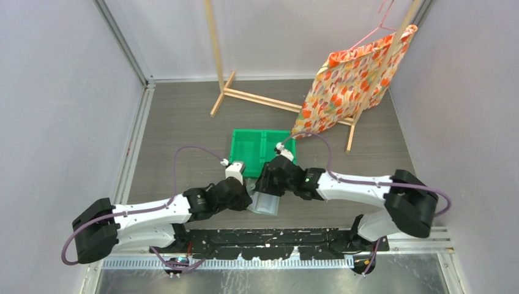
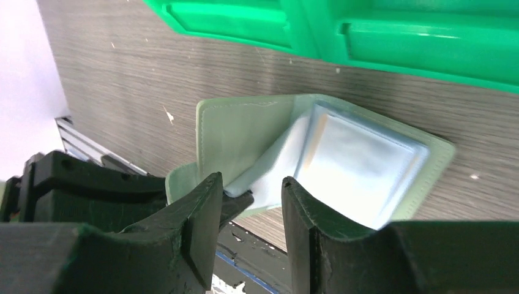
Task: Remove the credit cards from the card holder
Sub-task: Open the card holder at the center of the board.
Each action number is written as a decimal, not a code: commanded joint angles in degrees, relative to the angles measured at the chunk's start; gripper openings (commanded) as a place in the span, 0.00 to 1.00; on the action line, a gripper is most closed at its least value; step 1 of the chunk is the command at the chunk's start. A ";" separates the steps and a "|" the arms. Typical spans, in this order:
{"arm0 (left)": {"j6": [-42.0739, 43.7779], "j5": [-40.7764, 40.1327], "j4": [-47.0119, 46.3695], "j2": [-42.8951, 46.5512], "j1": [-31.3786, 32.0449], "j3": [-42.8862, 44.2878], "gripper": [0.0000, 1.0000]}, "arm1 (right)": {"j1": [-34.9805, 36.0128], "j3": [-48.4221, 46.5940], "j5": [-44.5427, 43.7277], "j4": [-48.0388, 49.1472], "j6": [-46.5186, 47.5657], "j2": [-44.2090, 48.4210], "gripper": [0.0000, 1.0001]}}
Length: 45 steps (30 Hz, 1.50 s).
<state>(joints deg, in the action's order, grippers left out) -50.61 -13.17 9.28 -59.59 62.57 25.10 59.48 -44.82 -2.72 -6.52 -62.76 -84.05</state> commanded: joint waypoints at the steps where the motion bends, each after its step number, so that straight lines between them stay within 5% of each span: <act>1: -0.82 -2.05 -1.35 1.53 0.10 0.07 0.01 | 0.30 5.32 -9.03 -1.31 -2.03 8.73 0.46; 11: -4.28 -4.83 0.08 0.33 0.10 -1.78 0.01 | 0.31 14.09 -8.54 4.71 -7.96 11.31 0.49; 19: -3.82 -4.81 2.04 0.41 0.09 -2.05 0.01 | 0.28 13.15 -7.56 8.10 -7.23 7.19 0.37; 32: -3.79 -3.99 1.36 -0.50 0.10 -2.91 0.01 | 0.37 13.53 -2.87 15.48 -8.43 2.65 0.40; 39: -3.71 -3.44 0.48 -2.17 0.10 -3.05 0.01 | 0.29 13.17 -1.76 16.83 -7.67 3.74 0.21; 45: -3.38 -3.09 -0.20 -2.94 0.06 -3.13 0.01 | 0.35 13.29 -1.43 17.42 -7.03 5.29 0.16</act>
<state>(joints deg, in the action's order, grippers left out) -53.98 -17.74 10.52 -61.58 62.50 22.57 59.48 -30.83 -6.28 5.19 -69.78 -80.99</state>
